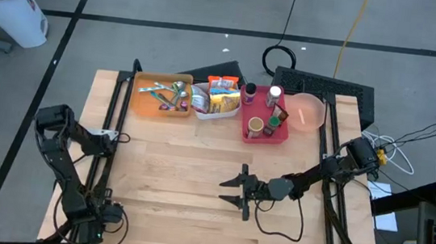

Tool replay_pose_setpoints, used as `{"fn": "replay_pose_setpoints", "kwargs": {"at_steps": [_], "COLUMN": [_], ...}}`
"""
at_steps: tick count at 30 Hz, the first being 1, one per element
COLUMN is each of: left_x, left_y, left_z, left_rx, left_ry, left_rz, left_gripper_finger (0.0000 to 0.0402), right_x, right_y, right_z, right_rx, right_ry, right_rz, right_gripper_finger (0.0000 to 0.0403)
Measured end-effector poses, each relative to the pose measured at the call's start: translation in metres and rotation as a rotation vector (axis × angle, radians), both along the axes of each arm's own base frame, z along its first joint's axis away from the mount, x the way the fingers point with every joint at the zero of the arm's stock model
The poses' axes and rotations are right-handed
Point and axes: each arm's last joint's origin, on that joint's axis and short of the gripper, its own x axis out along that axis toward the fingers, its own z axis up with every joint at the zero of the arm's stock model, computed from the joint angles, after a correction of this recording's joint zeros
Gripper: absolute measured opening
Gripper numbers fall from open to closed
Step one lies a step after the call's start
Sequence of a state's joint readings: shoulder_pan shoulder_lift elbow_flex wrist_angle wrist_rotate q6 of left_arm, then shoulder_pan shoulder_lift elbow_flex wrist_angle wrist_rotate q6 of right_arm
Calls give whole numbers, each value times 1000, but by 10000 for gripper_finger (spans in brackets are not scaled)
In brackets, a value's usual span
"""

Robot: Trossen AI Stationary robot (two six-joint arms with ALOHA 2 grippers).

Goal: Pick & Place Food Item
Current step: Put the brown seasoning bottle into the pink bin

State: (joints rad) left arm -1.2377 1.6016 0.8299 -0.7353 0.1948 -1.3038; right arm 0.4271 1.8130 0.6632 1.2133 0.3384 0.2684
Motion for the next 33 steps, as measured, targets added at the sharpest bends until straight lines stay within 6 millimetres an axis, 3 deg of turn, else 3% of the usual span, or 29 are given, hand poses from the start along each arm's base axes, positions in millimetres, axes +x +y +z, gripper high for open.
{"fn": "replay_pose_setpoints", "kwargs": {"at_steps": [7, 16, 24, 33], "left_x": [8, 36, 79, 138], "left_y": [6, 49, 89, 119], "left_z": [3, 40, 76, 97], "left_rx": [-4, 79, 87, -169], "left_ry": [-29, -235, -622, -854], "left_rz": [-50, -88, -16, -15], "left_gripper_finger": [199, 199, 199, 199], "right_x": [0, 0, 13, 30], "right_y": [0, 0, 6, 16], "right_z": [1, 4, 18, 46], "right_rx": [-18, -103, -289, -504], "right_ry": [-8, -48, -97, 37], "right_rz": [1, 0, -6, 89], "right_gripper_finger": [192, 192, 192, 192]}}
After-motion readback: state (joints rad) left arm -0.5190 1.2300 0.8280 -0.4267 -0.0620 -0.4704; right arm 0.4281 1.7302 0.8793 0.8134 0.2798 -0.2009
